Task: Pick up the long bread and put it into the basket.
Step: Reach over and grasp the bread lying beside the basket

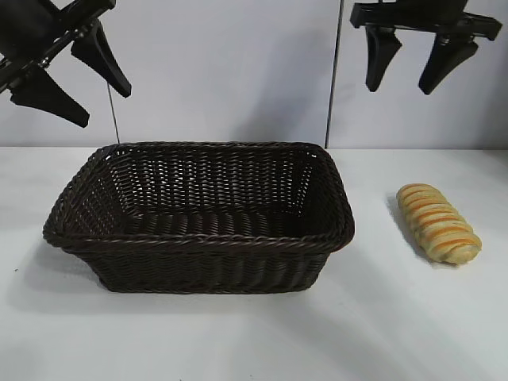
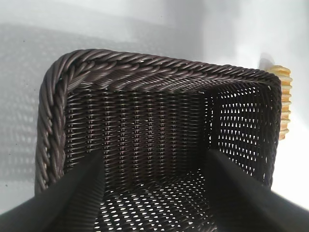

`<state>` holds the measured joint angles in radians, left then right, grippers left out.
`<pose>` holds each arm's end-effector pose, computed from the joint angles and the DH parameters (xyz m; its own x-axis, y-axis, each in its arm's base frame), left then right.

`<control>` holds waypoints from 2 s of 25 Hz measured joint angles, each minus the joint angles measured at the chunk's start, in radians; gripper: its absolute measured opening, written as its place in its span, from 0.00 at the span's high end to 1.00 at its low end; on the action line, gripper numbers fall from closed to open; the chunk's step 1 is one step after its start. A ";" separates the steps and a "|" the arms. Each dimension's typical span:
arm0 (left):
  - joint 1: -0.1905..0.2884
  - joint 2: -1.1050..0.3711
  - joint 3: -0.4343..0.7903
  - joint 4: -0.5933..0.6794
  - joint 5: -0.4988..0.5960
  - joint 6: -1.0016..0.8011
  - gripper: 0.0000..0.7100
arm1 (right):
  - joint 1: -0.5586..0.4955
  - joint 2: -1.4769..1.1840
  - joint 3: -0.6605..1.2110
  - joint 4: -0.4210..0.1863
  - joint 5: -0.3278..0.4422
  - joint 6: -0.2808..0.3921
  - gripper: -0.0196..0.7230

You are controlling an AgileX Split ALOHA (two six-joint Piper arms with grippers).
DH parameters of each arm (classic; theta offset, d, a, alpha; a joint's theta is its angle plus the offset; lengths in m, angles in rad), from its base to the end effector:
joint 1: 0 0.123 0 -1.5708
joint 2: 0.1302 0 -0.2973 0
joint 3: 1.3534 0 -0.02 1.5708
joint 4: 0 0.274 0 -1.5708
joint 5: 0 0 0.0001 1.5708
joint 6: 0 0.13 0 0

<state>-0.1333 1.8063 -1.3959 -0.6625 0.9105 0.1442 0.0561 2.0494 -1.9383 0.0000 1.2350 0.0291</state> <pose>0.4101 -0.1188 0.2305 -0.9476 -0.1353 -0.2894 0.0478 0.8355 -0.5473 0.4835 0.0271 0.2566 -0.9515 -0.0243 -0.3067 -0.0284 0.9996 0.0089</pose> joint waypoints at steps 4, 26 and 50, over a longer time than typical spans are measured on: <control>0.000 0.000 0.000 0.000 -0.001 0.000 0.37 | -0.001 0.000 0.076 0.000 0.000 0.000 0.28; 0.000 0.000 0.000 0.000 -0.002 0.000 0.37 | -0.001 0.017 0.415 -0.014 -0.231 0.018 0.15; 0.000 0.000 0.000 0.000 0.002 0.000 0.37 | -0.001 0.099 0.411 -0.015 -0.266 0.022 0.57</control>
<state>-0.1333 1.8063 -1.3959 -0.6625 0.9130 0.1442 0.0549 2.1482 -1.5273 -0.0150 0.9688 0.0515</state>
